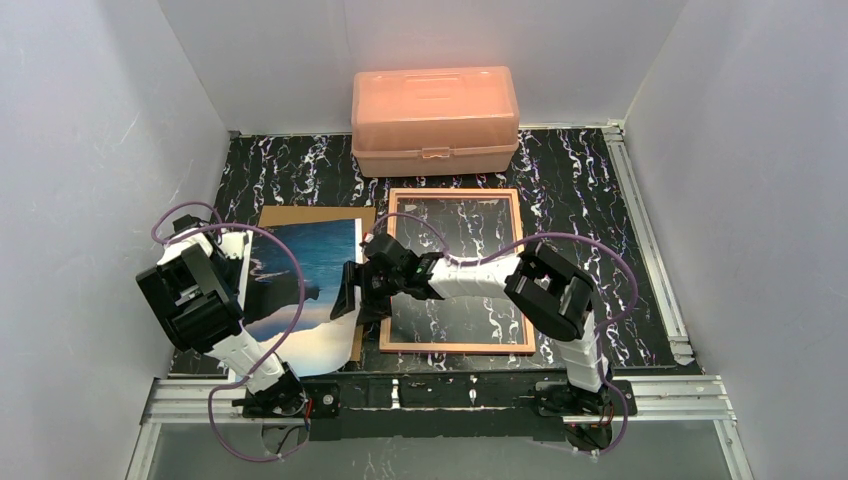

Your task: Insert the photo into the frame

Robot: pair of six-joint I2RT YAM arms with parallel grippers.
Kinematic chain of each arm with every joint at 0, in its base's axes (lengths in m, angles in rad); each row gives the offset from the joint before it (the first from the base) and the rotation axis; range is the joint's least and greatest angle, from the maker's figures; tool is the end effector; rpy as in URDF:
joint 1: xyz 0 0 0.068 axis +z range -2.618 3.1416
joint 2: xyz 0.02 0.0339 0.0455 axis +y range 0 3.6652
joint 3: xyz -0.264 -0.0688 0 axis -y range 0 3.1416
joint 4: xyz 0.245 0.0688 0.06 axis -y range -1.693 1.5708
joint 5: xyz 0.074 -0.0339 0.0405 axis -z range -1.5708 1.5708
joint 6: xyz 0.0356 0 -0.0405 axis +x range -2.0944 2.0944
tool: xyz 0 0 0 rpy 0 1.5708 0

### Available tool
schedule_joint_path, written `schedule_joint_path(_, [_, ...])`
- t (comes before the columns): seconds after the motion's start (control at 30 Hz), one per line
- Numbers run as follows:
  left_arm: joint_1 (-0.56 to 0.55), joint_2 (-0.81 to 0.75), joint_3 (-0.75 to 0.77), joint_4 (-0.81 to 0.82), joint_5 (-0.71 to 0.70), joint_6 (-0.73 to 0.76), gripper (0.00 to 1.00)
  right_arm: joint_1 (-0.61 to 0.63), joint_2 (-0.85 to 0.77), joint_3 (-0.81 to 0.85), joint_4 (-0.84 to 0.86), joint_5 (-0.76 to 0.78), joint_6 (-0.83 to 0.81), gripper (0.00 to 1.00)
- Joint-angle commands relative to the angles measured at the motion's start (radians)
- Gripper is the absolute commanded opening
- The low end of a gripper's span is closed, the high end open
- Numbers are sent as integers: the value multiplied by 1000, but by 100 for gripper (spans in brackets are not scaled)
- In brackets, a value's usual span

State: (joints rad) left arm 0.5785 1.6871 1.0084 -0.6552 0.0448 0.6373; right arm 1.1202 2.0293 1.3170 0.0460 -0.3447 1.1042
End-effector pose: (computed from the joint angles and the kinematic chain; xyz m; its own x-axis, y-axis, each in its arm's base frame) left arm 0.2560 0.1653 0.1621 -0.9739 0.0740 -0.2145 0.0524 0.9931 0.1047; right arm 0.1834 0.4067 0.1691 -0.9811 -0.0978 -0.1671 -0.1928 0.5737 0.7960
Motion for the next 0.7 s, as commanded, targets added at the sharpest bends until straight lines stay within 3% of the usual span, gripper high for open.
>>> schedule_joint_path(0.0, [-11,-3,-33,-43,98,0,0,0,-74,8,123,-18,23,81])
schedule_joint_path(0.37, [-12,-10,-31,-46,104,-2,0,3,-66,-64,118,-48,50,80])
schedule_joint_path(0.67, [-14,-11,-13,-61,114,-9,0,5,-77,-194,282,-57,140,80])
